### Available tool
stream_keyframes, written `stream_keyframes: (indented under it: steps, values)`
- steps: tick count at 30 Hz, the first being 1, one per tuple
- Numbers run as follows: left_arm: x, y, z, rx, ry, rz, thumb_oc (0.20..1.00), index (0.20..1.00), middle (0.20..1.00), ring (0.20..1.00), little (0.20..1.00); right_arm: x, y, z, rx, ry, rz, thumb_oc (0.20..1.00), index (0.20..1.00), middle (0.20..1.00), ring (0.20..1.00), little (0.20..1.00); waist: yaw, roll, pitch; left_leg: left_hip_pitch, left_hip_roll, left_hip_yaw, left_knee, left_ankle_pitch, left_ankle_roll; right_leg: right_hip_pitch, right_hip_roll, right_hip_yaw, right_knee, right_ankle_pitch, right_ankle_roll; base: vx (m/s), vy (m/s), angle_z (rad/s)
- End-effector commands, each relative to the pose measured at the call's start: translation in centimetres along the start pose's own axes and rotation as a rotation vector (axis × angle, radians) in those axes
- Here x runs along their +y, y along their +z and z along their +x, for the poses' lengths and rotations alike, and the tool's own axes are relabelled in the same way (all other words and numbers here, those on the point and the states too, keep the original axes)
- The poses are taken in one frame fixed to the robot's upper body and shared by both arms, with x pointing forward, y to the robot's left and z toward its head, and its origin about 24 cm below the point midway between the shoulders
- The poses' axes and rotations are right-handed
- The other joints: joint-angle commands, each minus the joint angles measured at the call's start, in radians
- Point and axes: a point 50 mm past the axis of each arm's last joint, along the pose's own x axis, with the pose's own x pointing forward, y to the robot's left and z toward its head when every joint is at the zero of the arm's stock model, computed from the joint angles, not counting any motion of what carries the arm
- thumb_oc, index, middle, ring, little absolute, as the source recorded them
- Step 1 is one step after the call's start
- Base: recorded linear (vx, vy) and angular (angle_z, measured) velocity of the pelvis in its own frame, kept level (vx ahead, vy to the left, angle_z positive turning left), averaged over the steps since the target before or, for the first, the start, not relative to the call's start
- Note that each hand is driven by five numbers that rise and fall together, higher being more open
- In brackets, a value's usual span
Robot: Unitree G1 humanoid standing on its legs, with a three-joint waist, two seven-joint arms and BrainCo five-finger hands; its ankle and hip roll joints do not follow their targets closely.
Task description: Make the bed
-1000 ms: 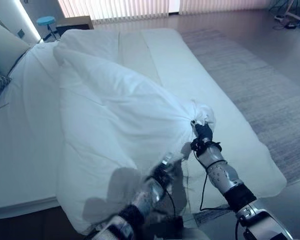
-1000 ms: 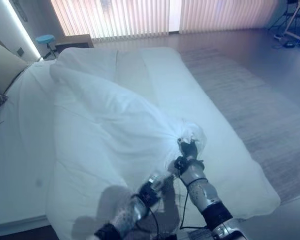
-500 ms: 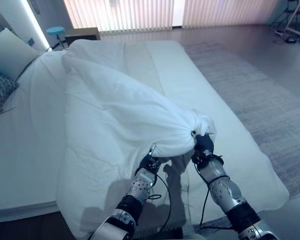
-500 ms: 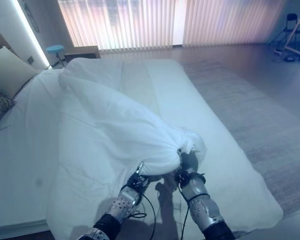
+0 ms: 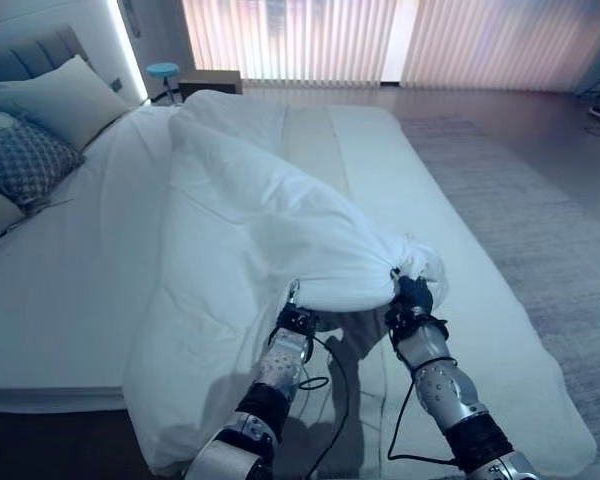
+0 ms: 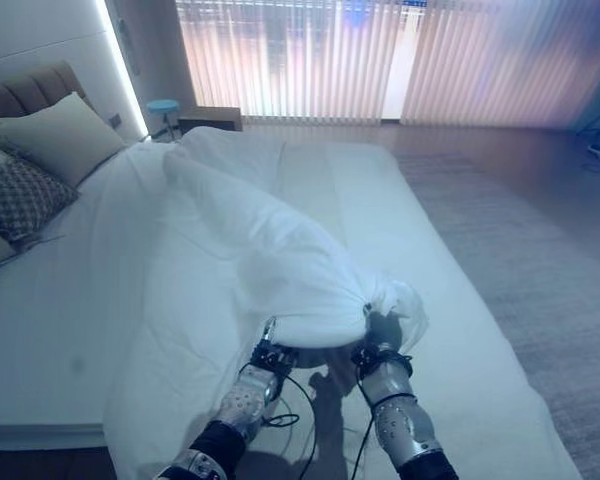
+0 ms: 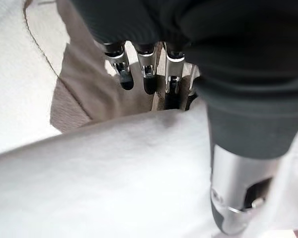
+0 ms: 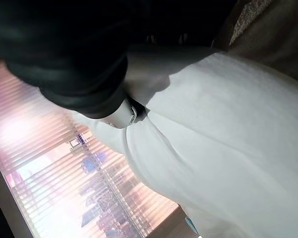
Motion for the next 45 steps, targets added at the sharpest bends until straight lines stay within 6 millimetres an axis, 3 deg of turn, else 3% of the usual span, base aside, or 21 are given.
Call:
stream_keyframes:
  steps: [1,4,12,13,14,15,20,29,33,36,38,40,42,45]
  values:
    - [1.5,4.9,-0.2,-0.253,0.029,-0.215,1.000,1.000,1.000,1.000,1.000,-4.5,7.8,0.1,-0.420,-0.174,0.141,0.200,0.200,0.200,0.200,0.200,0.025,-0.021,-0.071,0.017,-0.049,0.012,0.007,-0.106,-0.012,-0.015,-0.012,-0.051,0.053,-0.085,0.076,-0.09,-0.056,0.22]
    - [1.0,5.5,-0.4,-0.276,-0.004,-0.230,1.000,1.000,1.000,1.000,1.000,-5.8,6.9,-0.1,-0.386,-0.215,0.155,0.200,0.200,0.200,0.200,0.200,0.027,-0.022,-0.061,-0.005,-0.051,-0.015,0.007,-0.096,-0.017,-0.026,-0.014,-0.074,0.056,-0.085,0.072,-0.05,-0.040,0.33]
    - [1.7,7.3,-0.8,-0.341,-0.034,-0.280,1.000,1.000,1.000,1.000,1.000,-12.4,3.1,-1.5,-0.251,-0.460,0.182,0.200,0.200,0.200,0.200,0.200,0.015,-0.015,-0.054,-0.021,-0.046,-0.041,0.007,-0.087,-0.025,-0.032,-0.007,-0.096,0.060,-0.088,0.064,0.00,-0.030,0.11]
    - [1.8,7.5,-0.7,-0.348,-0.033,-0.274,0.878,0.878,0.878,0.878,0.878,-13.4,2.7,-1.8,-0.239,-0.502,0.184,0.200,0.200,0.200,0.200,0.200,0.012,-0.013,-0.052,-0.021,-0.045,-0.043,0.007,-0.087,-0.026,-0.034,-0.006,-0.095,0.061,-0.089,0.063,0.00,0.000,0.00]
    - [2.0,7.7,-0.7,-0.356,-0.028,-0.269,0.473,0.473,0.473,0.473,0.473,-13.9,2.5,-2.0,-0.231,-0.519,0.183,0.200,0.200,0.200,0.200,0.200,0.010,-0.012,-0.051,-0.022,-0.044,-0.045,0.007,-0.087,-0.028,-0.034,-0.005,-0.096,0.062,-0.090,0.062,0.00,-0.030,0.00]
    - [1.9,7.9,-0.8,-0.367,-0.038,-0.259,0.200,0.200,0.200,0.200,0.200,-14.5,2.2,-2.1,-0.216,-0.538,0.171,0.200,0.200,0.200,0.200,0.200,0.007,-0.010,-0.050,-0.023,-0.043,-0.046,0.007,-0.086,-0.030,-0.035,-0.005,-0.097,0.064,-0.092,0.060,0.00,-0.034,0.00]
    - [3.1,9.4,-1.0,-0.434,-0.040,-0.169,0.200,0.200,0.200,0.200,0.200,-16.8,0.2,-3.0,-0.121,-0.605,0.115,0.200,0.200,0.200,0.200,0.200,0.005,0.002,-0.047,-0.020,-0.037,-0.048,0.007,-0.081,-0.035,-0.038,0.003,-0.098,0.080,-0.103,0.051,0.00,-0.041,0.01]
    - [4.5,10.7,-1.5,-0.496,-0.045,-0.057,0.200,0.200,0.200,0.200,0.200,-16.7,-1.6,-2.9,-0.035,-0.562,0.072,0.200,0.200,0.200,0.200,0.200,0.021,0.027,-0.029,-0.029,-0.036,-0.072,0.007,-0.058,-0.038,-0.054,0.011,-0.106,0.117,-0.127,0.033,-0.04,-0.023,0.05]
    - [3.4,10.2,-2.0,-0.495,-0.120,0.029,0.200,0.200,0.200,0.200,0.200,-16.4,-1.2,-2.4,-0.043,-0.538,0.056,0.200,0.200,0.200,0.200,0.200,0.033,0.047,0.009,-0.115,-0.050,-0.111,0.007,0.000,-0.057,-0.105,-0.018,-0.175,0.141,-0.124,0.026,-0.20,0.026,0.31]
    - [3.2,9.7,-2.1,-0.487,-0.155,0.086,0.200,0.200,0.200,0.200,0.200,-16.2,-0.7,-2.0,-0.051,-0.523,0.017,0.200,0.200,0.200,0.200,0.200,0.030,0.067,0.027,-0.141,-0.055,-0.121,0.007,0.010,-0.052,-0.140,-0.049,-0.216,0.176,-0.118,0.031,-0.15,0.091,0.76]
    - [3.4,9.5,-2.2,-0.479,-0.164,0.103,0.200,0.200,0.200,0.200,0.200,-16.0,-0.4,-1.7,-0.053,-0.509,-0.002,0.200,0.200,0.200,0.200,0.200,0.023,0.067,0.038,-0.107,-0.038,-0.104,0.008,-0.006,-0.037,-0.156,-0.079,-0.228,0.198,-0.107,0.034,-0.12,0.153,0.45]
    - [3.8,9.9,-2.6,-0.501,-0.182,0.123,0.200,0.200,0.200,0.200,0.200,-15.6,-0.5,-1.4,-0.027,-0.463,-0.048,0.200,0.200,0.200,0.200,0.200,0.028,0.049,0.045,-0.090,-0.015,-0.130,0.091,-0.069,-0.035,-0.160,-0.106,-0.211,0.186,-0.084,0.039,-0.13,0.177,0.25]
    - [4.1,10.4,-2.9,-0.523,-0.188,0.153,0.200,0.200,0.200,0.200,0.200,-15.4,-0.8,-1.2,-0.002,-0.430,-0.070,0.200,0.200,0.200,0.200,0.200,0.037,0.037,0.045,-0.069,0.040,-0.151,0.144,-0.103,-0.039,-0.165,-0.134,-0.185,0.176,-0.066,0.052,-0.09,0.234,0.08]
    - [5.1,11.4,-3.4,-0.559,-0.176,0.177,0.200,0.200,0.200,0.200,0.200,-15.2,-1.5,-1.1,0.044,-0.392,-0.096,0.200,0.200,0.200,0.200,0.200,0.040,0.038,0.020,-0.034,0.135,-0.177,0.157,-0.068,-0.069,-0.170,-0.180,-0.146,0.155,-0.022,0.095,-0.03,0.393,0.07]
